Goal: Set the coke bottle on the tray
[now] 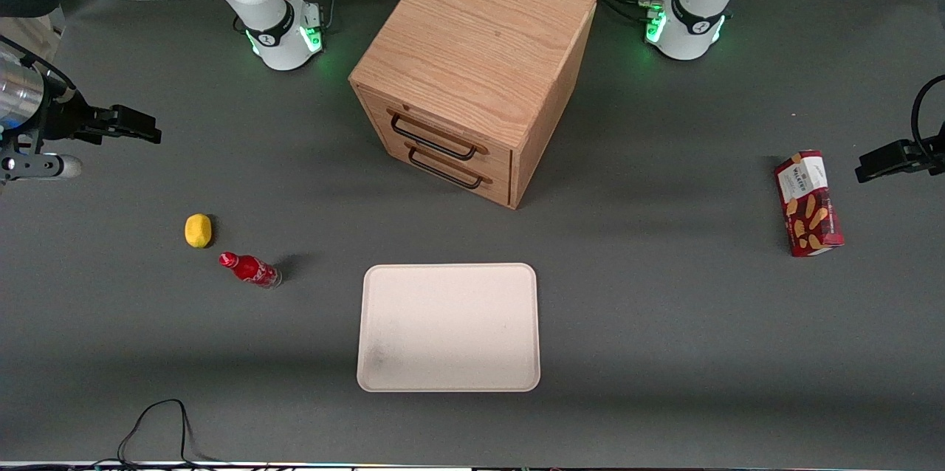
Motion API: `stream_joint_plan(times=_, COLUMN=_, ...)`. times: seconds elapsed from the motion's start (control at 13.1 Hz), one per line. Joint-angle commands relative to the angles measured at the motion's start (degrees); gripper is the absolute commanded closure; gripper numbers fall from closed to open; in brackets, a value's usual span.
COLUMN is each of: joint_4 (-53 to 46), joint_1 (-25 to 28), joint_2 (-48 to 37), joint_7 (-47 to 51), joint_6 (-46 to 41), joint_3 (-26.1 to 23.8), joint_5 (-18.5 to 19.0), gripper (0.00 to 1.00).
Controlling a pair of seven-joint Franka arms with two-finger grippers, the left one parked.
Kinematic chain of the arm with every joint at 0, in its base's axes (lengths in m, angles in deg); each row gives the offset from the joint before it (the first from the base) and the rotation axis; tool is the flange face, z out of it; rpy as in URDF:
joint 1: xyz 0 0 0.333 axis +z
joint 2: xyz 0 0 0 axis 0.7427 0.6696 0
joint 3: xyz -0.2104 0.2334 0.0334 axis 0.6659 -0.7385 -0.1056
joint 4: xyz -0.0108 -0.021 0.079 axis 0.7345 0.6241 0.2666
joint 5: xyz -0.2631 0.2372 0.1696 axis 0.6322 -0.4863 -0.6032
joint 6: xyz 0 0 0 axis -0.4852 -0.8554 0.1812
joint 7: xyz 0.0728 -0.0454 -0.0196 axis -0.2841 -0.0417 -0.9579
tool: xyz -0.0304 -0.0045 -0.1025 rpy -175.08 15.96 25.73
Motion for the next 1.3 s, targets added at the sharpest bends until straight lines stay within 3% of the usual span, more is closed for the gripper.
stream_joint_plan(times=0.0, joint_4=-1.1, joint_1=-1.1, joint_2=0.4, joint_7=-2.6, joint_6=-1.1, joint_3=-0.5, joint_5=-0.7, gripper=0.0)
stream_joint_plan(times=1.22, joint_4=-3.8, joint_1=-0.5, joint_2=1.8, joint_7=-1.8, joint_6=-2.8, joint_3=-0.5, joint_5=-0.7, gripper=0.0)
